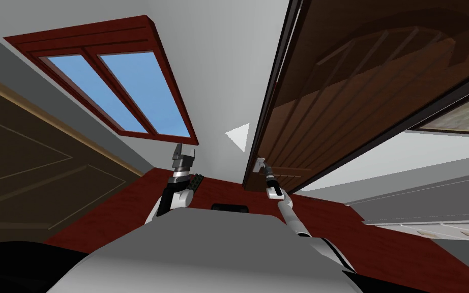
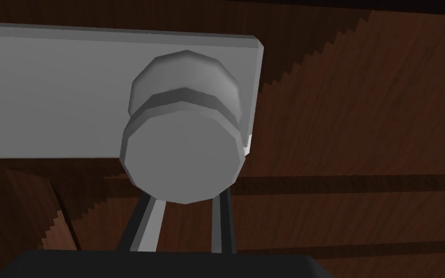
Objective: Pull the door open
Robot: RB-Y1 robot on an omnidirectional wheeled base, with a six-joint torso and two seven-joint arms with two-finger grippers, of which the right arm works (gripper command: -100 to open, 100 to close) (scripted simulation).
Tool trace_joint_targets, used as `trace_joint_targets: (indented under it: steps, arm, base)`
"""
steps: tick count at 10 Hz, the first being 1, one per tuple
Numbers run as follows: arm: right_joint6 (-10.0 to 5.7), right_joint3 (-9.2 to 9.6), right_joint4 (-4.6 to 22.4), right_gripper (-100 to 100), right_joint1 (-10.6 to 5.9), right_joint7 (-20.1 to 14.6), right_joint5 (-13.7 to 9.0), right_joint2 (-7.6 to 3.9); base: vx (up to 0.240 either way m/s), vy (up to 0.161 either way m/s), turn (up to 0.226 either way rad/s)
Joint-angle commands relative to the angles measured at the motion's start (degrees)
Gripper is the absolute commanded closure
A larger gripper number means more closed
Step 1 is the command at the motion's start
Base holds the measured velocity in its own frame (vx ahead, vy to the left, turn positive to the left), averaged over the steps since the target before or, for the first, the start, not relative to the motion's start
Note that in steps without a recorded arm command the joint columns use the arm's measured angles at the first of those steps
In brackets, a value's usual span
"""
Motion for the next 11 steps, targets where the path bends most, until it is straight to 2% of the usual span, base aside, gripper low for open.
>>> trace_joint_targets:
  steps: [1, 2, 3, 5, 6, 7, 8, 9, 11]
  arm:
    - [-0.25, 0.78, -0.15, 100, -0.68, -2.06, -0.95, 0.46]
    - [-0.07, 0.99, 0.3, 100, -1.14, -4.05, -2.72, 0.5]
    - [-0.07, 0.99, 0.3, 100, -1.14, -4.34, -2.72, 0.5]
    - [0.28, 1.42, 1.22, 100, -2.07, -8.03, -6.27, 0.6]
    - [0.28, 1.42, 1.22, 100, -2.07, -8.89, -6.27, 0.6]
    - [0.45, 1.63, 1.67, 100, -2.52, -10.88, -8.01, 0.65]
    - [0.45, 1.63, 1.67, 100, -2.52, -11.16, -8.01, 0.65]
    - [1.47, 1.15, 1.68, -100, -1.59, -12.29, -9.28, 1.05]
    - [1.85, 1.11, 1.38, -100, -1.73, -14.42, -10.97, 1.79]
  base:
    - [-0.072, -0.06, 0.083]
    - [-0.061, -0.042, 0.102]
    - [-0.046, -0.029, 0.062]
    - [-0.067, -0.041, 0.111]
    - [-0.063, -0.042, 0.084]
    - [-0.063, -0.035, 0.098]
    - [-0.053, -0.025, 0.056]
    - [-0.062, -0.047, 0.04]
    - [-0.081, -0.044, 0.032]
